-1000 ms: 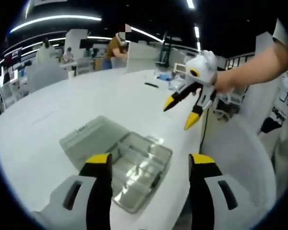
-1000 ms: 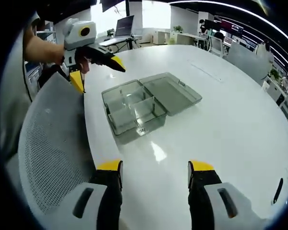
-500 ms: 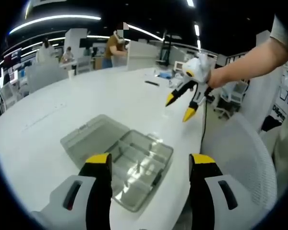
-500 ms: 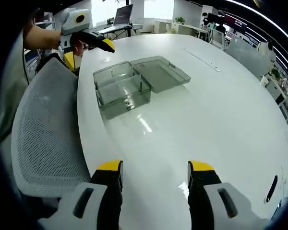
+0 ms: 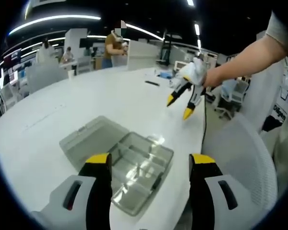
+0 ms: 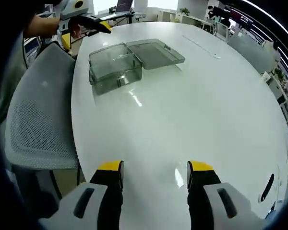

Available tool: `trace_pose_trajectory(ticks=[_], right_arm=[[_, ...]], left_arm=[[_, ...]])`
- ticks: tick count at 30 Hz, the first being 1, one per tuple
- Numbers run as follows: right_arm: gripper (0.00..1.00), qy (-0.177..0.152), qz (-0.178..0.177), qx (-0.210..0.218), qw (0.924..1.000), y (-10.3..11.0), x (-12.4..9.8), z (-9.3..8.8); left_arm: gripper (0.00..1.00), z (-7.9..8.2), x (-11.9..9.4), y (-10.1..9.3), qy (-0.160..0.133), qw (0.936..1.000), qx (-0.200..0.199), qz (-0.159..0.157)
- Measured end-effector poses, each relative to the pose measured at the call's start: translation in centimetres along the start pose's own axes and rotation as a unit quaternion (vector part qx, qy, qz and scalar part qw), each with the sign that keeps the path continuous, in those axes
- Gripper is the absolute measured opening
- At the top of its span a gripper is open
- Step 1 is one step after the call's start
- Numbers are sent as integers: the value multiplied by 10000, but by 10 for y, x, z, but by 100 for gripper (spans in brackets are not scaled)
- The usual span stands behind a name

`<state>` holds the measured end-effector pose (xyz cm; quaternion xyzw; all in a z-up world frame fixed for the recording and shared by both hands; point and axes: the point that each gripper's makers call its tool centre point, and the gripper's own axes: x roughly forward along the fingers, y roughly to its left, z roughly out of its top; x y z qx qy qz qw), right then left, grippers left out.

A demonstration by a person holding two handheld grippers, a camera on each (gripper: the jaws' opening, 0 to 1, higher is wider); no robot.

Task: Insert the divider into the dual guide fixture by aligning both edges with the guide slots and pushing it downward to the bottom, including one-sided entry, uneven engagement, binding, and posture correction.

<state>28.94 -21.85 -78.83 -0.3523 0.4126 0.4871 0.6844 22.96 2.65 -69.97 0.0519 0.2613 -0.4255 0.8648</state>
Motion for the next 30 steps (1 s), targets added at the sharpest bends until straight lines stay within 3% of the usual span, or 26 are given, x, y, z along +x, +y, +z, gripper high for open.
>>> trace_pose_trajectory(ticks=[7,30], right_arm=[[48,314,104,-328,9989,-5,5,-13],[41,801,463,-1031,9904,-16,15,-27]], left_arm=[[64,0,1,-1,16,10000,-7,27],[64,-1,0,2,40,10000,7,26]])
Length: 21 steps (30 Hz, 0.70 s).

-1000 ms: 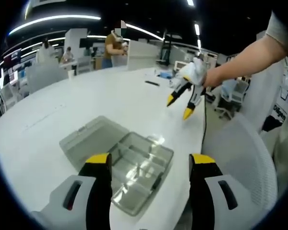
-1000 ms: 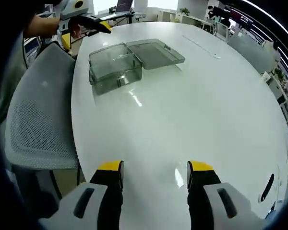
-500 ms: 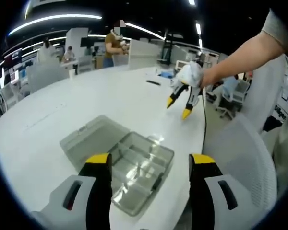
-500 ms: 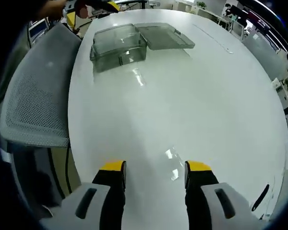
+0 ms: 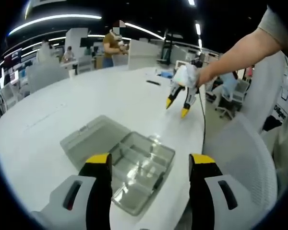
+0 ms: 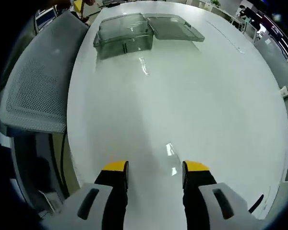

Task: Insert the divider into the dual guide fixture by aligning both edges with the guide slots and pushing it downward to the bottom, including one-sided entry, uneven engagement, binding, and posture correction.

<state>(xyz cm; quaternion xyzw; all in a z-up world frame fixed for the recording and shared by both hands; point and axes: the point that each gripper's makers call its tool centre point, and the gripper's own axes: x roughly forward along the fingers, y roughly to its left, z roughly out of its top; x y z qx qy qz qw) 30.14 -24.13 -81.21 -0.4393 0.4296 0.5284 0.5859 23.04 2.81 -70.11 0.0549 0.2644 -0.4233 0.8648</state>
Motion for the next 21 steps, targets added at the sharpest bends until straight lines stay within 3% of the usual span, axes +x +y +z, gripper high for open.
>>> trace_pose_trajectory(ticks=[21], right_arm=[[39,139,227,-408,9988,-3,5,-3]], left_arm=[[63,-3,0,-4,13,10000,-36,0]])
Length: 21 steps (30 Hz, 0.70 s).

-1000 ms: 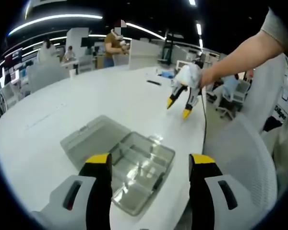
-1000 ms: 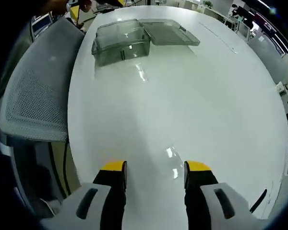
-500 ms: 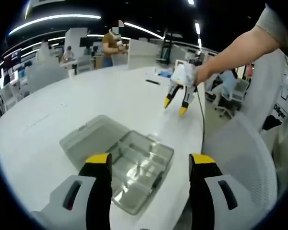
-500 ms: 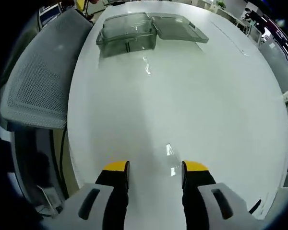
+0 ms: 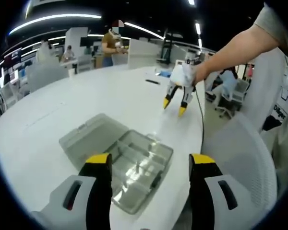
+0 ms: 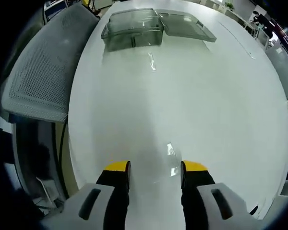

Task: Insert the divider into the dual guide fixture by aligning both edges with the guide slots and pushing it downward to the bottom, including one-sided entry, uneven engagement, binding, and posture correction.

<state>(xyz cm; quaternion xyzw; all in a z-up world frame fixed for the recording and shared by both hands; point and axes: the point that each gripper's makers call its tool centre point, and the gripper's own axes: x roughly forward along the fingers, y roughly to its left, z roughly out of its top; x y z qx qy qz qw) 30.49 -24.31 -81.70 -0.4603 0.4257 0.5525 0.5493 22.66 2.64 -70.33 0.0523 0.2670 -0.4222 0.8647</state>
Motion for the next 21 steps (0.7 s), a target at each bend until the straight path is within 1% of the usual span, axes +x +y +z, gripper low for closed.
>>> trace_pose_trajectory(ticks=[11,14,21], right_arm=[[36,53,104,-86,9999,0,3,-1],[34,52,196,-75,9998,2,3,0],[30,136,167,-18,9998,0,4,-2]], left_arm=[[63,-1,-1,4,18,10000,-27,41],[63,-1,0,4,12,10000,-43,40],[63,0,1,2,14,10000,-48,30]])
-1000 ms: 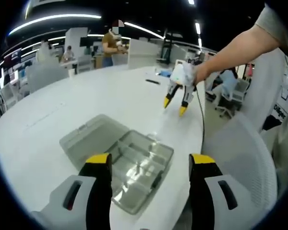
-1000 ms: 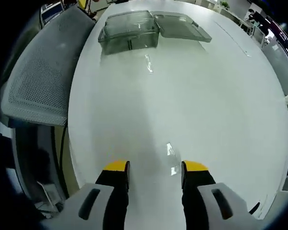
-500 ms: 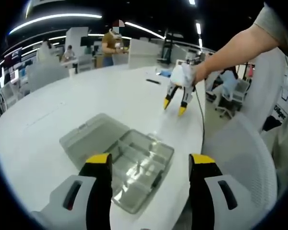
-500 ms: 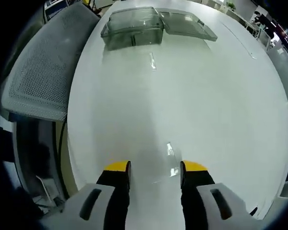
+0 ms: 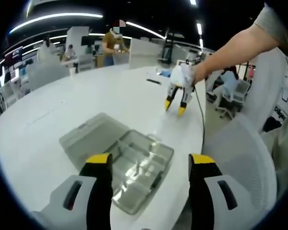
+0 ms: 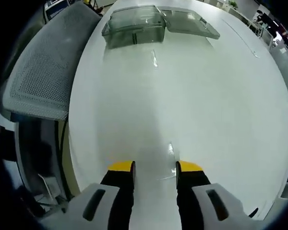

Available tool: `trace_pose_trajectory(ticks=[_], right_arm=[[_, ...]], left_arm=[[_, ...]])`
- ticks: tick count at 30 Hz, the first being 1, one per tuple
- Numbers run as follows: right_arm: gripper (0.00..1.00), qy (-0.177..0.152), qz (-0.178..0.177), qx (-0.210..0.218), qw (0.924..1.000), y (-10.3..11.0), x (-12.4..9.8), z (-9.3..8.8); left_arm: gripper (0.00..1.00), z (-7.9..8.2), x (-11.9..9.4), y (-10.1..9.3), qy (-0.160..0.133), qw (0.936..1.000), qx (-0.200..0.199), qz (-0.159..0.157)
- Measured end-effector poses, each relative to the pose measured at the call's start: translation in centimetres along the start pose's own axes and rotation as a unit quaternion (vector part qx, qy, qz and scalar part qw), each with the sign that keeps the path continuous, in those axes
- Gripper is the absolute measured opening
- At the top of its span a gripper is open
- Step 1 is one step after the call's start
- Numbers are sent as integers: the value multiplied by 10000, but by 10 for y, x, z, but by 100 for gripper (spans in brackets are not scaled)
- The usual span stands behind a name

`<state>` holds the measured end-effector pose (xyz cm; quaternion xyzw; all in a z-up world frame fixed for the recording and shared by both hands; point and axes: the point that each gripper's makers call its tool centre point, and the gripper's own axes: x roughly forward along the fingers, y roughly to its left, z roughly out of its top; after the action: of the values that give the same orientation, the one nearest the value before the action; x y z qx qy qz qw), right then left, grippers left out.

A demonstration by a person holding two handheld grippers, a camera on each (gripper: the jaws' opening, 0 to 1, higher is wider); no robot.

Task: Insert the divider into the dual guide fixture by aligning both edges with the guide slots and pushing it downward to the bottom, including one-sided entry, uneven engagement, binding, and posture correction.

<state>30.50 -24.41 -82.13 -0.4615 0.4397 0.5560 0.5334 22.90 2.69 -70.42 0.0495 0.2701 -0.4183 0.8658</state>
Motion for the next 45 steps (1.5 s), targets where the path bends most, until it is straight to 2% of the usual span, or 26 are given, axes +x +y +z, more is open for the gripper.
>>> trace_pose_trajectory(ticks=[2,4,25,45], right_arm=[[29,12,-6,36,10000,0,0,0],[29,-23,-26,243,9997,0,0,1],[28,-87,-74,447,9989,3,-2,2],[27,-230,-131,197,9995,6,-10,33]], left_arm=[[63,0,0,0,-4,10000,-9,8],[62,1,0,0,-3,10000,-23,20],[62,0,0,-3,24,10000,-63,52],[62,0,-3,-4,14,9999,-112,80]])
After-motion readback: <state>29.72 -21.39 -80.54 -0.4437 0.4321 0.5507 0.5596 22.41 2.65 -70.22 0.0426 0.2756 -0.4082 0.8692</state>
